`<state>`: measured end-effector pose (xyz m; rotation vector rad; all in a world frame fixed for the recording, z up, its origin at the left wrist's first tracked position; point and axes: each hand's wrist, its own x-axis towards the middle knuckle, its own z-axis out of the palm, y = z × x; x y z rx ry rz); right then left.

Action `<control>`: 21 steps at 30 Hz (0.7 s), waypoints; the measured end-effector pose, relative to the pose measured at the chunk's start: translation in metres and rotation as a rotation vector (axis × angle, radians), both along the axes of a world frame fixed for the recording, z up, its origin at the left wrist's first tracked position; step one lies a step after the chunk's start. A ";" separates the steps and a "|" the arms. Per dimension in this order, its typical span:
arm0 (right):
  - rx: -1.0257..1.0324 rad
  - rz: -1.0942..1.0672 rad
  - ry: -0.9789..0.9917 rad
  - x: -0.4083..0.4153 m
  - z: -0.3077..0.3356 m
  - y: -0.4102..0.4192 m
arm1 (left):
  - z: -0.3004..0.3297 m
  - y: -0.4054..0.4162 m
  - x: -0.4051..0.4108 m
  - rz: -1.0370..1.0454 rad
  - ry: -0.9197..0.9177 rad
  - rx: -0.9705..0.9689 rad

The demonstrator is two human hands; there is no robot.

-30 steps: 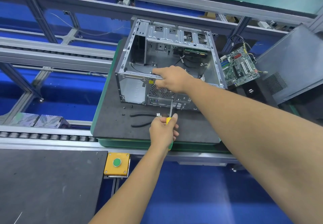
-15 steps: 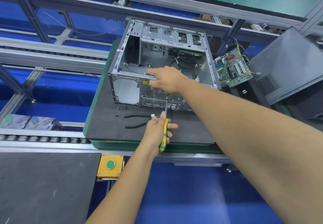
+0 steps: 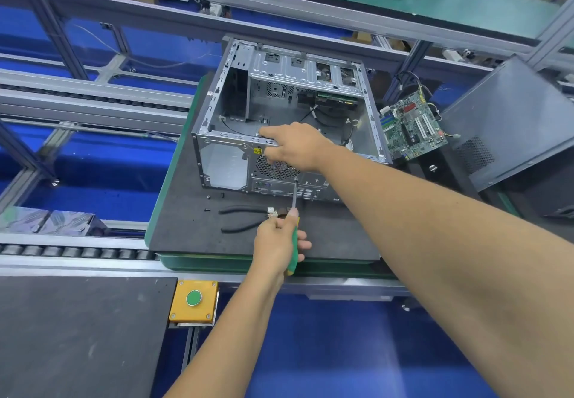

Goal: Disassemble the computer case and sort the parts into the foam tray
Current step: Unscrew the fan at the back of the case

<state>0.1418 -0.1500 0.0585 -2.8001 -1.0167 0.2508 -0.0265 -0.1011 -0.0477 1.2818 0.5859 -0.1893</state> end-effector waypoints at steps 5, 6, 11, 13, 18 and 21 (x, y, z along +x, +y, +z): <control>0.003 0.006 0.006 -0.002 0.001 0.000 | 0.002 0.003 -0.001 -0.028 0.038 -0.116; 0.001 0.003 0.004 -0.002 0.002 0.000 | 0.003 0.002 -0.001 -0.026 0.033 -0.114; -0.003 -0.011 -0.004 -0.002 0.004 0.001 | 0.002 0.001 -0.001 0.043 0.008 0.013; 0.000 -0.008 -0.005 -0.003 0.004 0.001 | 0.000 0.003 -0.002 0.097 -0.030 0.050; 0.005 -0.020 -0.008 -0.004 0.004 0.001 | 0.001 0.001 -0.003 -0.008 -0.044 0.052; -0.003 -0.018 0.000 -0.005 0.005 0.001 | 0.002 0.003 -0.002 -0.039 0.032 -0.133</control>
